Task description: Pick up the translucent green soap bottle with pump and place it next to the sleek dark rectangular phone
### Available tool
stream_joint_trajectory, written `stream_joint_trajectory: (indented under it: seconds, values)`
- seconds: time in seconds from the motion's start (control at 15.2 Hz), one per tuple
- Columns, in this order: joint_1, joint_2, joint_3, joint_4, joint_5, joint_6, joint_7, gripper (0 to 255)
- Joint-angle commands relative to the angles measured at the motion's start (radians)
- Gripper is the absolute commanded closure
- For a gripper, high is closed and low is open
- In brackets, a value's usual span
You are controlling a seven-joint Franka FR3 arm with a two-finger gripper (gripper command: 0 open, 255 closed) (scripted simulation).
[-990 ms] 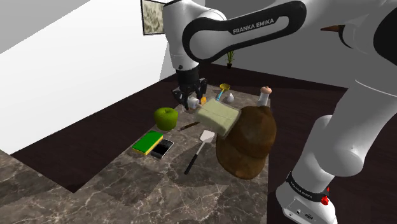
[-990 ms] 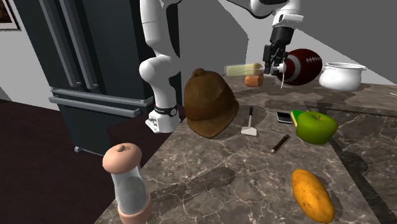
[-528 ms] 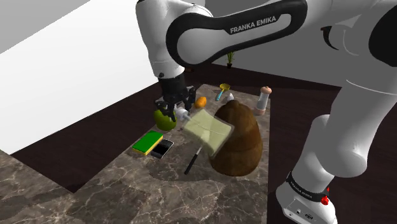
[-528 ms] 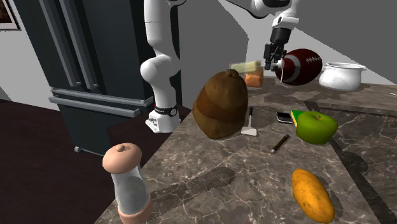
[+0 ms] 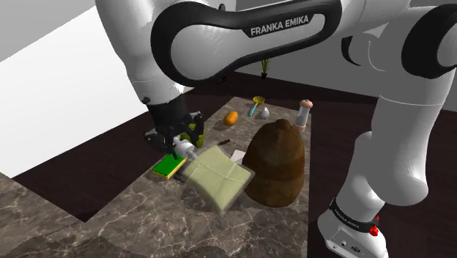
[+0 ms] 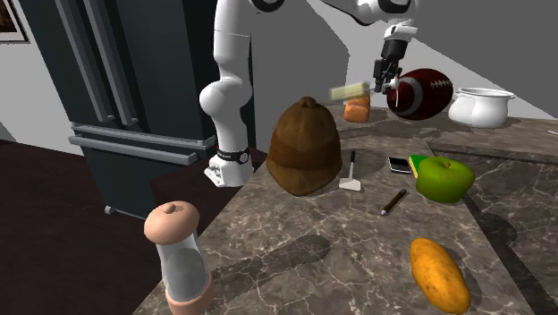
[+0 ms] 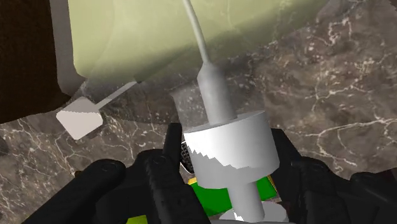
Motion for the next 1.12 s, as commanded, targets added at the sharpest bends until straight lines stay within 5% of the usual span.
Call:
stream_joint_trajectory:
  seconds: [0.0,0.46,1.06]
  values:
    - [0.034,0.052,0.016,0.063,-0.015,-0.025,0.047,255]
    - [0.213,0.305,0.048,0.406,-0.1,-0.164,0.202,255]
    - [0.194,0.3,0.043,0.277,-0.098,-0.042,0.219,255]
